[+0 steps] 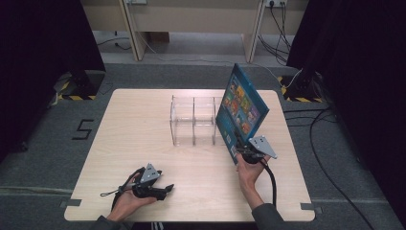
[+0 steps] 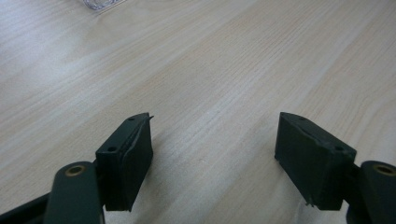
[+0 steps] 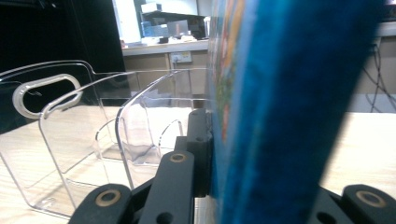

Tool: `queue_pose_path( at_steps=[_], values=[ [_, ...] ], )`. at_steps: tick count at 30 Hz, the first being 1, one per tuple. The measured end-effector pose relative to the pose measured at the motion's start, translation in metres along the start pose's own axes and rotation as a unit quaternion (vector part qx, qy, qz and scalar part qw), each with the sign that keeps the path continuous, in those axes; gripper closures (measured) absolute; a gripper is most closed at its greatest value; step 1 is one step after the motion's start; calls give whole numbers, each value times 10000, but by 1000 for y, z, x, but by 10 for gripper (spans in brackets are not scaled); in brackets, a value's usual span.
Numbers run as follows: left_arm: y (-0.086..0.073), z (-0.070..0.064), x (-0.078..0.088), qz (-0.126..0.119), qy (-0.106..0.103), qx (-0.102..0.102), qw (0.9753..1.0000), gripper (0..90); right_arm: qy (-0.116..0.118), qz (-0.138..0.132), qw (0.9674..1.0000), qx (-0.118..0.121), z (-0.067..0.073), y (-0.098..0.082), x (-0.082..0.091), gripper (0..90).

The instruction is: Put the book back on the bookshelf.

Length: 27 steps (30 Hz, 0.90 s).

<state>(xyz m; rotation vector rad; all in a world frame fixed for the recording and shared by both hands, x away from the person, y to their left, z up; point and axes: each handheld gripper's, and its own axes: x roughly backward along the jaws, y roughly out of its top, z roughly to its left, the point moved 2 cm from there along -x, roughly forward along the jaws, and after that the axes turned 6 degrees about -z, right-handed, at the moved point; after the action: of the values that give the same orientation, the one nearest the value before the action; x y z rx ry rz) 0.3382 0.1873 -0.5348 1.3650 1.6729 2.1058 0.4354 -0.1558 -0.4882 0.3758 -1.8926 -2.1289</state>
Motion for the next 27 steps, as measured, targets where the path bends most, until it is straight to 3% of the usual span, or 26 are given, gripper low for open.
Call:
queue_pose_path(
  at_steps=[5, 6, 11, 14, 19, 27],
  values=[
    [0, 0, 0, 1, -1, -1, 10000, 263, 56, 39, 10000, 40, 0, 1, 1, 772],
    [0, 0, 0, 1, -1, -2, 10000, 263, 80, 55, 10000, -19, 1, 1, 2, 728],
    [0, 0, 0, 0, 0, 1, 10000, 263, 127, 121, 9998, -105, 4, 3, 4, 674],
    [0, 0, 0, -1, 0, 1, 10000, 263, 160, 162, 9997, 82, 6, 4, 7, 657],
    [0, 0, 0, -1, -1, 1, 10000, 263, 178, 214, 9995, -133, 4, 5, 10, 563],
    [0, 0, 0, -1, -8, -3, 10000, 261, 327, 318, 9987, -243, 3, 8, 17, 527]
  ],
)
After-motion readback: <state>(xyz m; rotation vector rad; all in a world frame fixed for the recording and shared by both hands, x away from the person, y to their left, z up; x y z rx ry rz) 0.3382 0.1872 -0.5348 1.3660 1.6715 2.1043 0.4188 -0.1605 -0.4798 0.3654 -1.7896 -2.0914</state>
